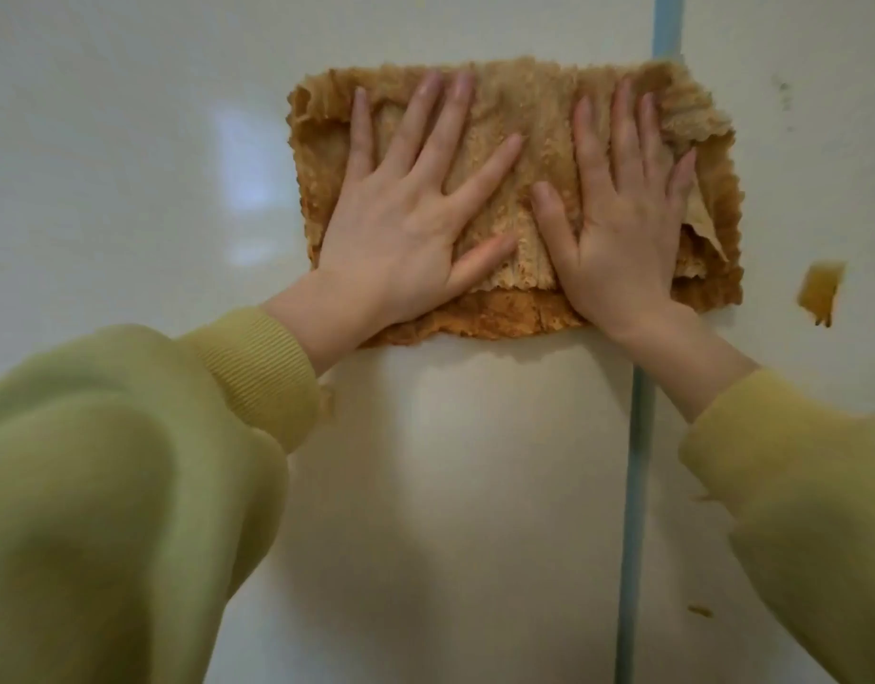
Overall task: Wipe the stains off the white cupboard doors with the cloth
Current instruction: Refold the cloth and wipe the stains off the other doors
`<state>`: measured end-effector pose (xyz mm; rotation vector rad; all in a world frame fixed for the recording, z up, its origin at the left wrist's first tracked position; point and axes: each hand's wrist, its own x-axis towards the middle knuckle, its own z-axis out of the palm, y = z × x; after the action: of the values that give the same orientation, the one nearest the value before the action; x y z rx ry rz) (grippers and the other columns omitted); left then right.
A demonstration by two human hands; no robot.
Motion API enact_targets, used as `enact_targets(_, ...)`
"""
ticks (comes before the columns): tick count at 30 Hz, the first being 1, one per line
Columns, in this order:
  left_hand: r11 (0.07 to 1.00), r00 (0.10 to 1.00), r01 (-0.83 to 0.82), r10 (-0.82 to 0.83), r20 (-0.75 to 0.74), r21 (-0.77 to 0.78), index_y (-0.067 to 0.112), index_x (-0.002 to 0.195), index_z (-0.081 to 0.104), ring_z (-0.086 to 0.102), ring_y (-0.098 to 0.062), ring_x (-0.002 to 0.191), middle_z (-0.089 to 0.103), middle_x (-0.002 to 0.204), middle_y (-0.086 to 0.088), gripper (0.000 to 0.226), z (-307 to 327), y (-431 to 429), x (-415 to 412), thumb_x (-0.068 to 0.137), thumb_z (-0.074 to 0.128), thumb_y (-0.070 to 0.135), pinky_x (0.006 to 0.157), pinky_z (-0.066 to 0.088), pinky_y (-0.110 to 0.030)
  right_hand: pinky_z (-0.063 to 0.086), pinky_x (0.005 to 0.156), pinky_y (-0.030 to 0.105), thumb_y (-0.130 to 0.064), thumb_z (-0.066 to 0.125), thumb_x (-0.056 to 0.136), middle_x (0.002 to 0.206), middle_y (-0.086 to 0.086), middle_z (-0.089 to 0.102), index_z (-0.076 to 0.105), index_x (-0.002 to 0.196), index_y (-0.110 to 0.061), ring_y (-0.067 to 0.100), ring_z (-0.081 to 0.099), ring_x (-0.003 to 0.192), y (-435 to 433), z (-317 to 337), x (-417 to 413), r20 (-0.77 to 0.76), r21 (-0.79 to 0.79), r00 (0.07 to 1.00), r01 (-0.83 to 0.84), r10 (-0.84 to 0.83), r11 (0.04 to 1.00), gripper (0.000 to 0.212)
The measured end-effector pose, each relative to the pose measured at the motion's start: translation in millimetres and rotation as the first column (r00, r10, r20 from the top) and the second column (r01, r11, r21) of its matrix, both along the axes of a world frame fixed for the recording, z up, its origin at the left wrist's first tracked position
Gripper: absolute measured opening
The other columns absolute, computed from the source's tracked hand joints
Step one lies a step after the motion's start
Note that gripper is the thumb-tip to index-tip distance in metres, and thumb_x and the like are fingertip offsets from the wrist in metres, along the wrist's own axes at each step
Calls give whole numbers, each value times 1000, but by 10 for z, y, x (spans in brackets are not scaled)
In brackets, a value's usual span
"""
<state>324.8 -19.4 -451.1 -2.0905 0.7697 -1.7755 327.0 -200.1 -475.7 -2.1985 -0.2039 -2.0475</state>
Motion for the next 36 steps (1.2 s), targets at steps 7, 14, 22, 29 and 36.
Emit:
enact_targets(7,993,994,107,-106,-38,48,27,141,35,17,-30,140,25,150,-17,61,-1509,-25,16,89,37,58,110,0,-54,3,110,46,-51,27,95,145,20,31,29,140,-16,30,18,136,-60,-1618,66,49,22,999,-20,19,1000,58)
enact_targets(14,972,976,153,-119,-185,181,25,140,38,20,-27,139,30,149,-15,59,-2908,51,-21,89,40,55,111,-4,-53,2,113,41,-48,32,96,153,8,14,12,147,-30,15,3,143,-66,-3271,-12,-27,26,995,-94,95,995,58)
enact_targets(22,935,931,178,-59,-359,306,22,142,28,14,-24,139,25,151,-10,64,-4465,230,-142,85,41,48,112,1,-50,33,91,64,-50,32,95,132,34,38,42,121,0,42,27,126,98,-4910,-368,-300,72,951,-59,78,996,57)
enact_targets(29,968,853,177,-60,-519,180,29,139,29,2,-16,143,18,151,2,50,-5256,939,-222,92,46,32,85,41,-27,34,81,48,-44,24,98,156,1,7,46,120,-15,34,36,124,591,-5469,-476,-431,-180,892,-232,136,956,42)
enact_targets(36,985,865,-169,162,-475,30,35,111,44,4,-22,143,5,155,-8,31,-5536,2153,-412,81,44,45,103,26,-57,31,81,37,-12,31,91,157,0,-5,41,129,-15,18,43,111,1789,-5226,-223,-376,-492,892,-422,251,762,40)
